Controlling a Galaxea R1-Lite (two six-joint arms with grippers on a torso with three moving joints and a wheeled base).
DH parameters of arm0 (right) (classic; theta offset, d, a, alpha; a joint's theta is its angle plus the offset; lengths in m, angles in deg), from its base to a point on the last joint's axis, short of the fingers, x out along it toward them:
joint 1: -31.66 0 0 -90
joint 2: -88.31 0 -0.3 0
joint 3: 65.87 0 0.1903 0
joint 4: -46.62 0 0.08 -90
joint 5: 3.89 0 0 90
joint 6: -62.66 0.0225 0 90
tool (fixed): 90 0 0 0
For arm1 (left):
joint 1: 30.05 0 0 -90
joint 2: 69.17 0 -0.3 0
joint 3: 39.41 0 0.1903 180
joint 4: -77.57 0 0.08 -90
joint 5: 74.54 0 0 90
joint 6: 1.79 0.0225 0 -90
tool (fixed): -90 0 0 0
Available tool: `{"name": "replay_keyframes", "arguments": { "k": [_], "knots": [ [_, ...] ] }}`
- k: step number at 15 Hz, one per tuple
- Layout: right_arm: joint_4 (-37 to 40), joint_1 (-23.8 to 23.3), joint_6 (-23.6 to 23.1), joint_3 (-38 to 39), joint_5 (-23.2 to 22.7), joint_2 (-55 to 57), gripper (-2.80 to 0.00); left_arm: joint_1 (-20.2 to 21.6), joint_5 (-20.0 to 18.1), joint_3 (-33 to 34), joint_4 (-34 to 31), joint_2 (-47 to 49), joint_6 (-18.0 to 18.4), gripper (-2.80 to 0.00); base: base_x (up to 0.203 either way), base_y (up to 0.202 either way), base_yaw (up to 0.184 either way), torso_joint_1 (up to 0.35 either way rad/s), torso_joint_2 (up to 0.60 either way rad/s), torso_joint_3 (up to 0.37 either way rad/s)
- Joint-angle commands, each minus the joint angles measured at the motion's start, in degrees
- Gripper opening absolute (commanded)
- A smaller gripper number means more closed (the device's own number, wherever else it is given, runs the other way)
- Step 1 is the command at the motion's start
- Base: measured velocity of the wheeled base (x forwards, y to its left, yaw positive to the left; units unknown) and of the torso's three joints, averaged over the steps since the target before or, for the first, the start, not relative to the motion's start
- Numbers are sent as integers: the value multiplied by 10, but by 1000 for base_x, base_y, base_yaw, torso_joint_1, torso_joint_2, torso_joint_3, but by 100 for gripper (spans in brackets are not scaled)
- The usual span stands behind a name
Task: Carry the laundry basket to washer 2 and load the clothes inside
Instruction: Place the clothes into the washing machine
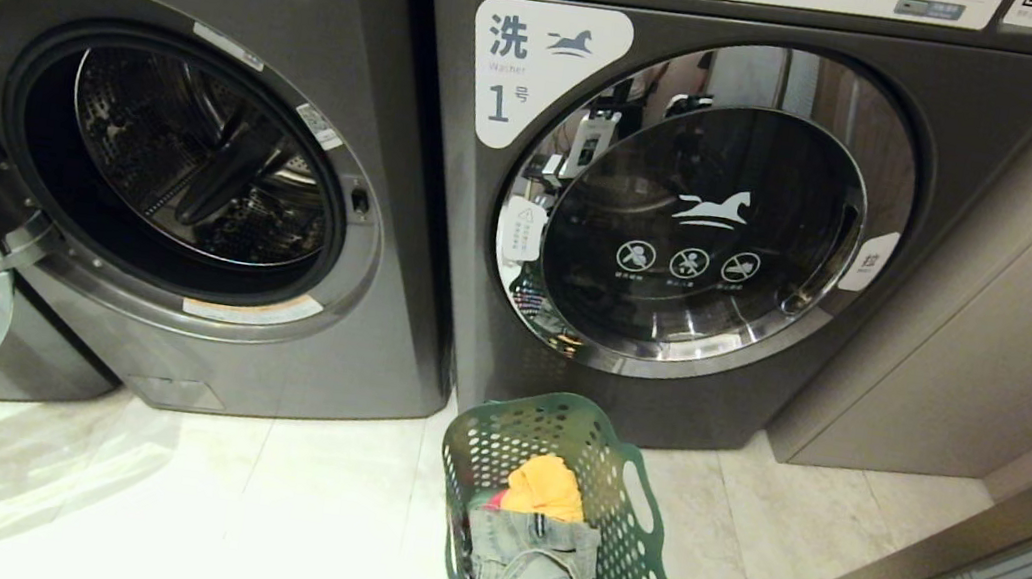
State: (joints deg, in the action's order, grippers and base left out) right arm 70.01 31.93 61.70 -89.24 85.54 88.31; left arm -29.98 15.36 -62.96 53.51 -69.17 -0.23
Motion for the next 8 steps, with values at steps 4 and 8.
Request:
{"name": "replay_keyframes", "arguments": {
  "k": [4, 8],
  "knots": [
    [0, 1, 0, 0, 0, 1, -280, 0, 0, 0, 0, 1, 0, -280, 0, 0, 0, 0, 0, 0],
    [0, 0, 0, 0, -1, 1, -280, 0, -1, -1, 0, 1, 5, -280, 0, 0, 0, 0, 0, 0]
  ]
}}
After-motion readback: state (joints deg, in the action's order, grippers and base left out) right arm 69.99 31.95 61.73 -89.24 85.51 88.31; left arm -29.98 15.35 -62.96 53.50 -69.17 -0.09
